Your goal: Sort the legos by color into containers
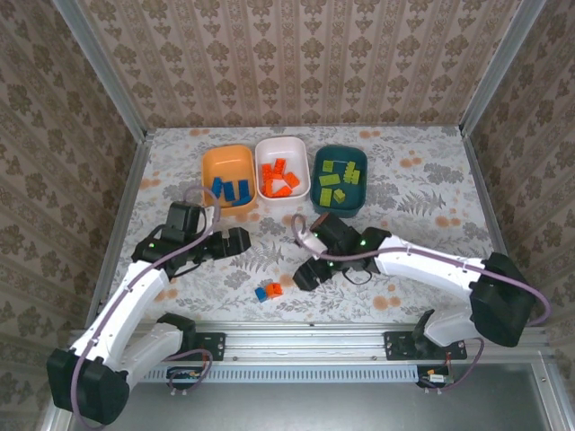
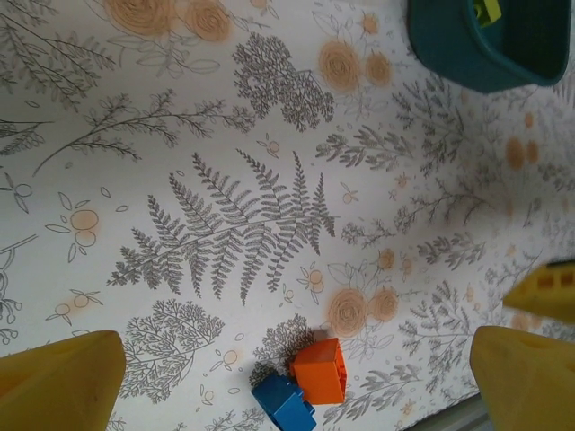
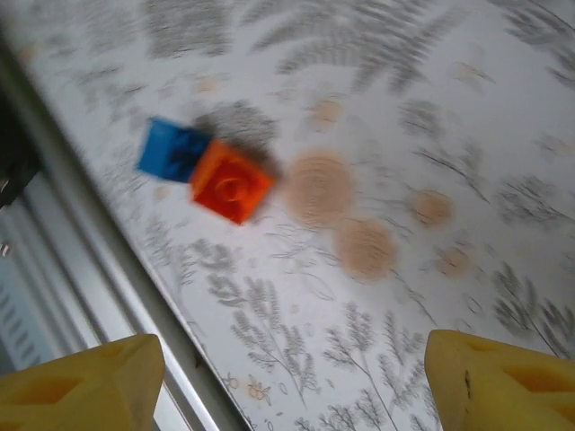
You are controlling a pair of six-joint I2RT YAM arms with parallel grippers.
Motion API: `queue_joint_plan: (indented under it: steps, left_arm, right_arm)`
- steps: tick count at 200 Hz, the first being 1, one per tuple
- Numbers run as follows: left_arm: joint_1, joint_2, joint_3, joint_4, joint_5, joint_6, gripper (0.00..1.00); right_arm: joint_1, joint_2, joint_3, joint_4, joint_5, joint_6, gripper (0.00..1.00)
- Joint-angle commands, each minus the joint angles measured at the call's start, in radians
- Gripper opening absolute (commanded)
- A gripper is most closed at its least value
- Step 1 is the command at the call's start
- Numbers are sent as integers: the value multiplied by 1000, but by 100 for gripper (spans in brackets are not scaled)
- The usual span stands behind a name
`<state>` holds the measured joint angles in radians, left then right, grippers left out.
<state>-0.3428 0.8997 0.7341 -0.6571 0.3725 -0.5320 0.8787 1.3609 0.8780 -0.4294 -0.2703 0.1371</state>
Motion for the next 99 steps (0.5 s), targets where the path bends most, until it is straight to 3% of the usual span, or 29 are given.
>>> queue_joint_plan:
  steps: [1,20,34,67,99]
  left_arm:
    - [28,-31,-16,2,55,-29,100]
    - [33,-52,-24,-4,58,-31,100]
    - [36,-65,-31,-13,59,-30,100]
    - [51,-82,-53,-15,74,-26,100]
    - [63,-83,-56,-17,78,-19,100]
  right_arm:
    - [25,-79,-103,198,-83,-331,80]
    - [29,-124,-198,281,-239,-620,86]
    - [23,-109,-207,317,-236,-672,88]
    - [23,23,-122,222,-297,-844,86]
    - [33,144,-83,287,-302,-878,85]
